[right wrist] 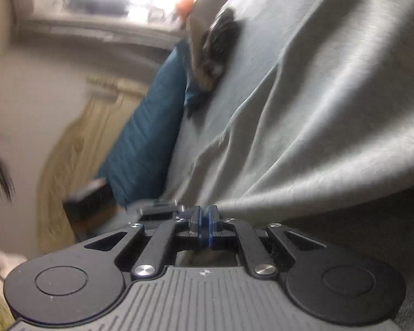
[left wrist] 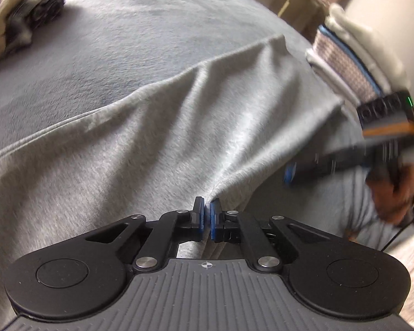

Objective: Fold clothes

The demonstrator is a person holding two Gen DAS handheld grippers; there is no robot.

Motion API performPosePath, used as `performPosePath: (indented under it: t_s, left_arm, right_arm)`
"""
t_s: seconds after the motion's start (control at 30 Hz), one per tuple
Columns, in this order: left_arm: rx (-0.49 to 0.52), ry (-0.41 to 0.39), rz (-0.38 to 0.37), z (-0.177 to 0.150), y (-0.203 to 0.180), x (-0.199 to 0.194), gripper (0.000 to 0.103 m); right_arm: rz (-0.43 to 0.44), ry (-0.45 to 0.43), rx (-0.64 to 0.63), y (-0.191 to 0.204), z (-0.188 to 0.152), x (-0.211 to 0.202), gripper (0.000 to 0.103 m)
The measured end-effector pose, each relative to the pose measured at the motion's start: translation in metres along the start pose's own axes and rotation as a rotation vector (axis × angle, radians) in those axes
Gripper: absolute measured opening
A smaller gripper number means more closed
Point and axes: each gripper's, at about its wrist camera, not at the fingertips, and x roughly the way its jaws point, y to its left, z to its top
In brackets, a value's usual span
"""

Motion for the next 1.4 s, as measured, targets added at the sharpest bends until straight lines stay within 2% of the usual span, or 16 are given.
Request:
performPosePath:
  t_s: [0.1, 0.17, 0.27, 0.33, 0.43, 0.5, 0.63, 0.73, 0.83, 0.9, 1.07, 1.17, 1.23, 1.3, 1.4]
  left_arm:
    - [-0.042, -0.018, -0.021, 0.005, 0.008, -0.004, 0.002]
    - [-0.031, -0.023, -0.035, 0.007, 0.011, -0.006, 0.002]
    - [-0.034, -0.024, -0.040, 0.009, 0.013, -0.004, 0.001]
    - [-0.037, -0.022, -0.039, 0.009, 0.015, -0.002, 0.001]
    - [-0.044, -0.036, -0.045, 0.008, 0.018, -0.003, 0.001]
    - [-0.047, -0.055, -0.051, 0.008, 0.021, -0.006, 0.001]
    - [-0.057, -0.062, -0.062, 0.008, 0.025, -0.008, 0.001]
    - [-0.048, -0.065, -0.068, 0.008, 0.024, -0.008, 0.001]
    - [-0.064, -0.079, -0.077, 0.007, 0.026, -0.009, 0.001]
    - [-0.069, -0.088, -0.081, 0.006, 0.028, -0.011, 0.001]
    - [-0.070, -0.114, -0.111, 0.003, 0.030, -0.015, 0.001]
    - [-0.089, -0.107, -0.121, 0.001, 0.031, -0.011, 0.001]
    - [-0.097, -0.101, -0.124, 0.000, 0.032, -0.008, 0.001]
    - [-0.094, -0.103, -0.125, -0.001, 0.032, -0.009, 0.001]
    - [-0.092, -0.117, -0.132, -0.002, 0.032, -0.013, 0.001]
  right_arm:
    - [-0.184, 0.025, -0.206, 0.026, -0.008, 0.020, 0.005]
    - [-0.238, -0.022, -0.287, 0.036, -0.009, 0.026, 0.005]
    - [-0.354, -0.043, -0.346, 0.036, -0.009, 0.039, 0.004]
    - [-0.412, 0.019, -0.340, 0.028, -0.012, 0.050, 0.003]
    - [-0.435, 0.149, -0.250, 0.018, -0.024, 0.050, 0.003]
    - [-0.440, 0.175, -0.223, 0.021, -0.031, 0.040, 0.003]
    - [-0.380, 0.106, -0.364, 0.054, -0.033, 0.029, 0.005]
    - [-0.341, 0.124, -0.481, 0.071, -0.029, 0.049, 0.005]
    - [-0.382, 0.162, -0.590, 0.073, -0.028, 0.082, 0.005]
    - [-0.479, 0.191, -0.612, 0.066, -0.028, 0.097, 0.001]
    - [-0.546, 0.199, -0.450, 0.049, -0.031, 0.052, 0.001]
    - [-0.535, 0.129, -0.546, 0.069, -0.029, 0.038, 0.004]
    - [-0.568, 0.119, -0.590, 0.070, -0.022, 0.044, 0.004]
    - [-0.638, 0.141, -0.567, 0.053, -0.019, 0.045, 0.000]
    - [-0.647, 0.154, -0.451, 0.035, -0.017, 0.018, 0.000]
